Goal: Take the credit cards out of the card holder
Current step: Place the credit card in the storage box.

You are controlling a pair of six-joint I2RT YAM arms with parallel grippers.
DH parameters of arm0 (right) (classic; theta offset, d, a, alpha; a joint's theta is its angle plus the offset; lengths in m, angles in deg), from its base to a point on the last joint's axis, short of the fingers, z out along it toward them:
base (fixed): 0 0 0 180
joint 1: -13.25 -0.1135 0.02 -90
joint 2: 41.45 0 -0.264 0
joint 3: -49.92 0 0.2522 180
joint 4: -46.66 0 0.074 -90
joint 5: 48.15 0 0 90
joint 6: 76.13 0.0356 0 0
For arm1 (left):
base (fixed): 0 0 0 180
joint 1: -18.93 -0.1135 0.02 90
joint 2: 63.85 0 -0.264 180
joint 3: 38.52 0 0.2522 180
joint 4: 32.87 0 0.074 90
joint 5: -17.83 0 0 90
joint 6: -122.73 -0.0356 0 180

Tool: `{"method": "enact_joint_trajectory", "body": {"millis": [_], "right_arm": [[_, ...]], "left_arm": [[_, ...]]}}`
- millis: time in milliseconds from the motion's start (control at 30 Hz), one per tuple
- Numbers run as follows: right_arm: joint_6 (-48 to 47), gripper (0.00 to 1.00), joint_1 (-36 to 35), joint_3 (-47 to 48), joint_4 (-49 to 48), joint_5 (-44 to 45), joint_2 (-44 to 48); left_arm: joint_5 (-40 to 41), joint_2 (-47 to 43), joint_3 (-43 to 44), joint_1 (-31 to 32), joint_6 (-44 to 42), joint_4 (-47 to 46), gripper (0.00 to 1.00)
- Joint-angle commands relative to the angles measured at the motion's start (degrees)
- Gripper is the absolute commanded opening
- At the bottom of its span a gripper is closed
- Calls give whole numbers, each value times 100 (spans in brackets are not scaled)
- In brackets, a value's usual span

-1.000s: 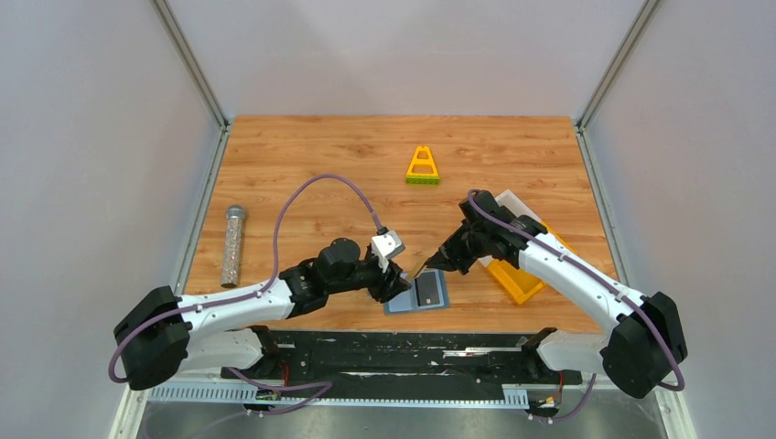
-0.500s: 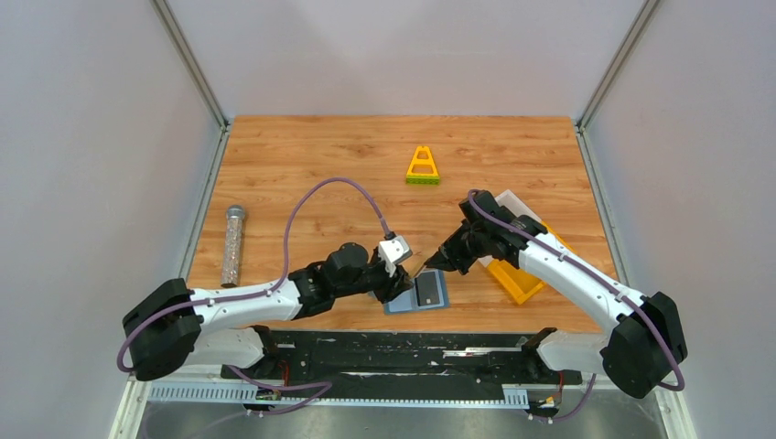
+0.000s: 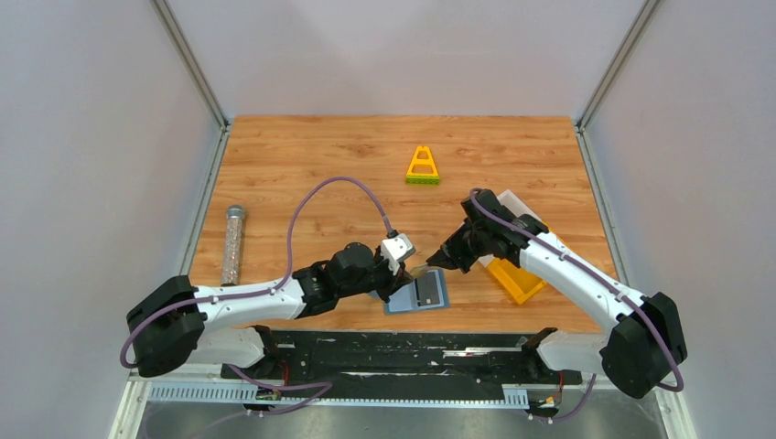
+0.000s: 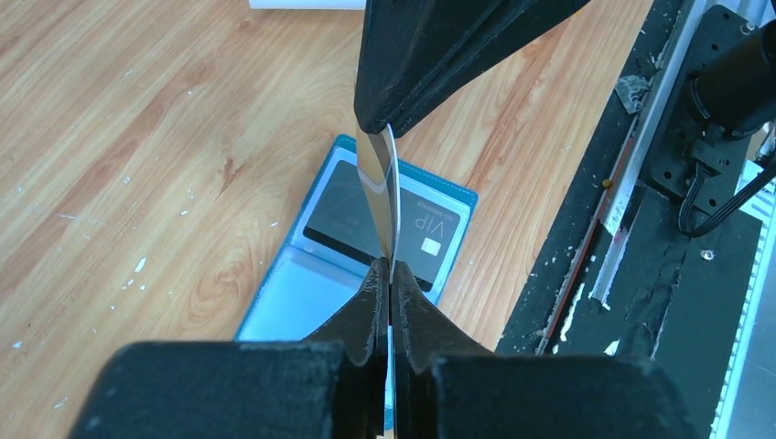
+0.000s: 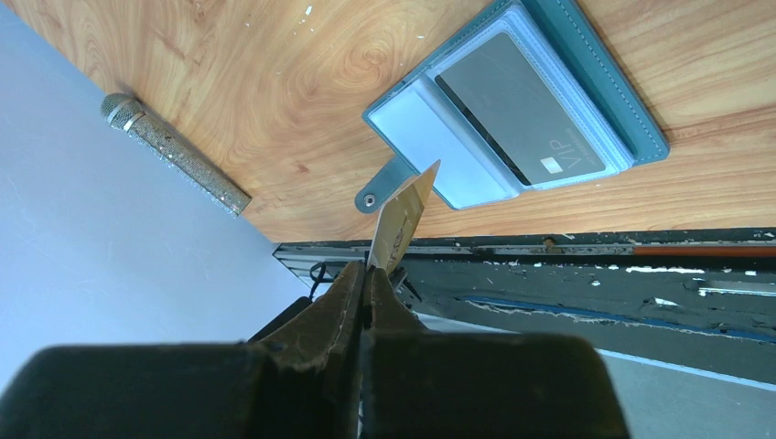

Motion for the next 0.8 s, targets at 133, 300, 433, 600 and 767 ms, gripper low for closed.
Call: {"method": "enact_joint_trajectory", "body": {"millis": [133,300,433,600,767], "right_arm": [[-474,11,-11,-75,141,456,466],[-1641,40,-10,-279,-90,724,1003],[-2482,59,-10,-489,-326,996,1775],[-3584,63,-10,-1022,-1150,1086,3089],[-4109,61,-10,-1514,-1514,1427,4241]], "left_arm": [[410,-109,507,10,706,609,0],[368,-35,739,9,1028,1052,0],[296,-8,897,2,1280,1263,0],[-160,-80,967,-101,1750,1328,0],[-908,-154,1238,-267,2317,1519,0]]}}
